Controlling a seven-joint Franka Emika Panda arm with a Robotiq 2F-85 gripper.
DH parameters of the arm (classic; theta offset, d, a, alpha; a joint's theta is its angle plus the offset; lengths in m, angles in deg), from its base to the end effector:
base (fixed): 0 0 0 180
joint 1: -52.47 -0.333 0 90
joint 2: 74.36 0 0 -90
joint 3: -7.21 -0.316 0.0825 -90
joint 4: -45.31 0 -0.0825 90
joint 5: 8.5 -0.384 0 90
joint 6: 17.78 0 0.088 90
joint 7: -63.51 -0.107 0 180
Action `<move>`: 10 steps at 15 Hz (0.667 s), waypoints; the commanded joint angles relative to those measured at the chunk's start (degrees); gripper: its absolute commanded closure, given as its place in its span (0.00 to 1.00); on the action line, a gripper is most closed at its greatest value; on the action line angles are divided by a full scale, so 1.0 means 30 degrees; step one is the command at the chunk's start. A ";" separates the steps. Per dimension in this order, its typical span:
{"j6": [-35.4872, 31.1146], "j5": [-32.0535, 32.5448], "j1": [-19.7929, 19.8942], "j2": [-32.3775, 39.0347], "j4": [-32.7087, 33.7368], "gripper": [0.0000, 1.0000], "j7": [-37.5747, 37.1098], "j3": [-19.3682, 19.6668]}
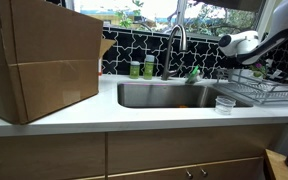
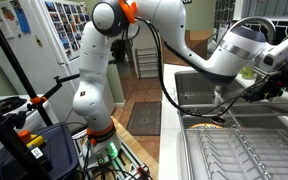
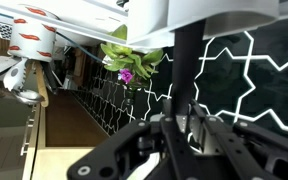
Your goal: Put the fork in the utensil holder on the plate rack
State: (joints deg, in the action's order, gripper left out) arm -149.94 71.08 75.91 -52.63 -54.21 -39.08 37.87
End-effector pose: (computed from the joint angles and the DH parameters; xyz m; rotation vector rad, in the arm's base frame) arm 0.4122 -0.5361 0.4284 1.2564 -1.4697 0.7282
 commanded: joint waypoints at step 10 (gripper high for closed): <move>0.1482 0.1989 0.0281 -0.0944 -0.2259 0.95 -0.1537 -0.1646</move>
State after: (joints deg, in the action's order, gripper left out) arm -147.06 75.13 75.94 -53.24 -57.71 -42.18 34.58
